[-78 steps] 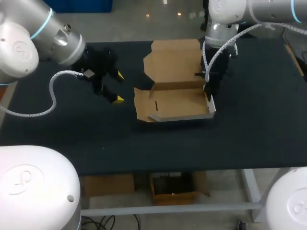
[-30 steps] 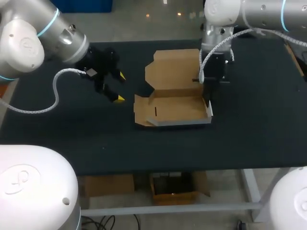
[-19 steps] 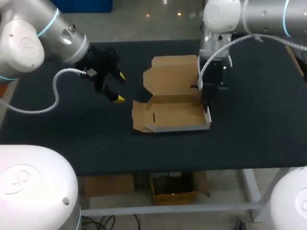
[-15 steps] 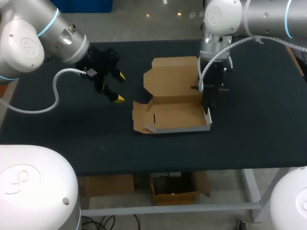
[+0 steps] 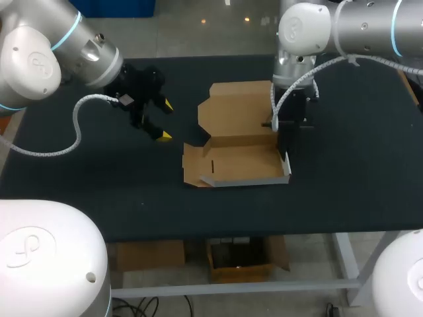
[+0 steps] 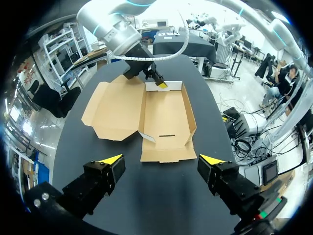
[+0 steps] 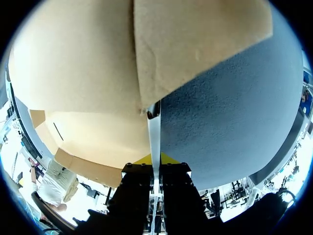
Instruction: Assemble the packaging by folding the flat box into shape, placing the metal phone stand inside, and closing the box properly
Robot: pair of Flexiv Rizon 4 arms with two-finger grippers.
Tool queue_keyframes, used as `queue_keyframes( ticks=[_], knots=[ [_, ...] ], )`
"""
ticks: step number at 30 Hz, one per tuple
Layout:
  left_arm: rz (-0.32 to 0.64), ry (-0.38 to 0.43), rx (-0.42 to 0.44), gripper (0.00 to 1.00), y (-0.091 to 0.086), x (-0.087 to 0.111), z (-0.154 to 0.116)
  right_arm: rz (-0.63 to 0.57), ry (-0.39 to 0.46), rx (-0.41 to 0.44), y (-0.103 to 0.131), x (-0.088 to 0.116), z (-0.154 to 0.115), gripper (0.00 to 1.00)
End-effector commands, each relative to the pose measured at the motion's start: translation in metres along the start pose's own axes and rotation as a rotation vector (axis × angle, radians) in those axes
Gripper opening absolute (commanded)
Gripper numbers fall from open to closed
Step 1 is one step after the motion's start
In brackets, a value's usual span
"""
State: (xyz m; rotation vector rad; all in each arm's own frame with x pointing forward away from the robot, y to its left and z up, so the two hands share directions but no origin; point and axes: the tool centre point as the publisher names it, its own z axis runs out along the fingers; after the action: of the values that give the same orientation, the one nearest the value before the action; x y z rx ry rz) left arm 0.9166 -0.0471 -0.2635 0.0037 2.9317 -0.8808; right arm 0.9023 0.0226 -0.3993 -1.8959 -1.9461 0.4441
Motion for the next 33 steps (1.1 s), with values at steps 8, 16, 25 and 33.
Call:
queue_keyframes(
  ticks=[8, 16, 25, 33],
  knots=[
    [-0.001, 0.003, -0.005, 1.00, -0.0006, -0.0005, -0.0004, 0.029, -0.008, -0.039, 0.0019, 0.0010, 0.0049, 0.06],
    [-0.001, 0.003, -0.005, 1.00, -0.0006, -0.0005, -0.0004, 0.043, -0.004, -0.092, 0.0027, 0.0011, 0.0056, 0.07],
    [-0.001, 0.003, -0.005, 1.00, -0.0006, -0.0005, -0.0004, 0.071, -0.004, -0.160, 0.0042, 0.0020, 0.0078, 0.08],
    [-0.001, 0.003, -0.005, 1.00, -0.0006, -0.0005, -0.0004, 0.113, -0.005, -0.240, 0.0052, 0.0005, 0.0091, 0.08]
  ],
)
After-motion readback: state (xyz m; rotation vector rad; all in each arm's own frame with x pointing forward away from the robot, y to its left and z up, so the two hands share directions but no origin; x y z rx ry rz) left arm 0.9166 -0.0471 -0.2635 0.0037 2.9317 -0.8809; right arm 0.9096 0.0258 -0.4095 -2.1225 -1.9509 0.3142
